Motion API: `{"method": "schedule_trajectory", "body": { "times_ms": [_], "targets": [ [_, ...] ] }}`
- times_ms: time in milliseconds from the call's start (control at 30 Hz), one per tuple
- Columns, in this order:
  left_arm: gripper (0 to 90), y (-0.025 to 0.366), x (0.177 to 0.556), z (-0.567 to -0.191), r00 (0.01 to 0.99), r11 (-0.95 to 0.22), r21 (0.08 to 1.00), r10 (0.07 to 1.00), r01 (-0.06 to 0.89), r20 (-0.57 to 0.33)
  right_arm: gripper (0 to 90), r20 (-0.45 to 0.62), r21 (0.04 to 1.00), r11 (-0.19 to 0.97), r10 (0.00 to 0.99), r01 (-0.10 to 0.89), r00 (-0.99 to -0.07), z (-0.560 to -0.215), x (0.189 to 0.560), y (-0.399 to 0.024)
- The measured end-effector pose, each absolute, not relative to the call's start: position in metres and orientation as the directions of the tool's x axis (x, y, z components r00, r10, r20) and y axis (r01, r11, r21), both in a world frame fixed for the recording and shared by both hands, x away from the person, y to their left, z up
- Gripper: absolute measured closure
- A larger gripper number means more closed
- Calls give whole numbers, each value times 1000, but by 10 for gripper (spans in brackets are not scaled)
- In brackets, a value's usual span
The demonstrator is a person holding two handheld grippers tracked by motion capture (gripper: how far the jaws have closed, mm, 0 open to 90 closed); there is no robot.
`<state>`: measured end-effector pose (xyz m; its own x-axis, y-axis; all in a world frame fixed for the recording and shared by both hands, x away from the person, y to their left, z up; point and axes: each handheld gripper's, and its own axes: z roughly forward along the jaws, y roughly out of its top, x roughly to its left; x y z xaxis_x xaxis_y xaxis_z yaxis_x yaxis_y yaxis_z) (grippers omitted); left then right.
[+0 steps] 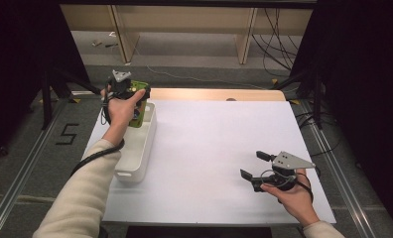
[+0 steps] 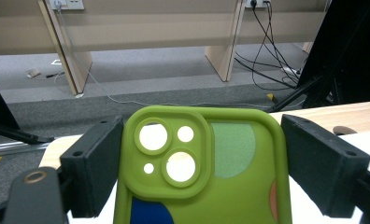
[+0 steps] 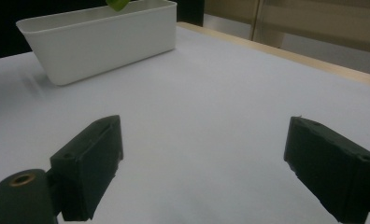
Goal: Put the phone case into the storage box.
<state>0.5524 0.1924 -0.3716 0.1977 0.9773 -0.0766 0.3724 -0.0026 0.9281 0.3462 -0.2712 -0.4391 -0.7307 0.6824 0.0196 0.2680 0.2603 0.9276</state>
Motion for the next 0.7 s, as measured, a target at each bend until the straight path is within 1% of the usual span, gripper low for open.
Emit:
{"method": "schedule_trajectory", "body": {
  "times_ms": [700],
  "targets": [
    [161, 193, 556, -372, 200, 0, 927, 977, 375, -80, 128, 20, 928, 258, 683, 267, -730, -439, 346, -271]
  ]
}}
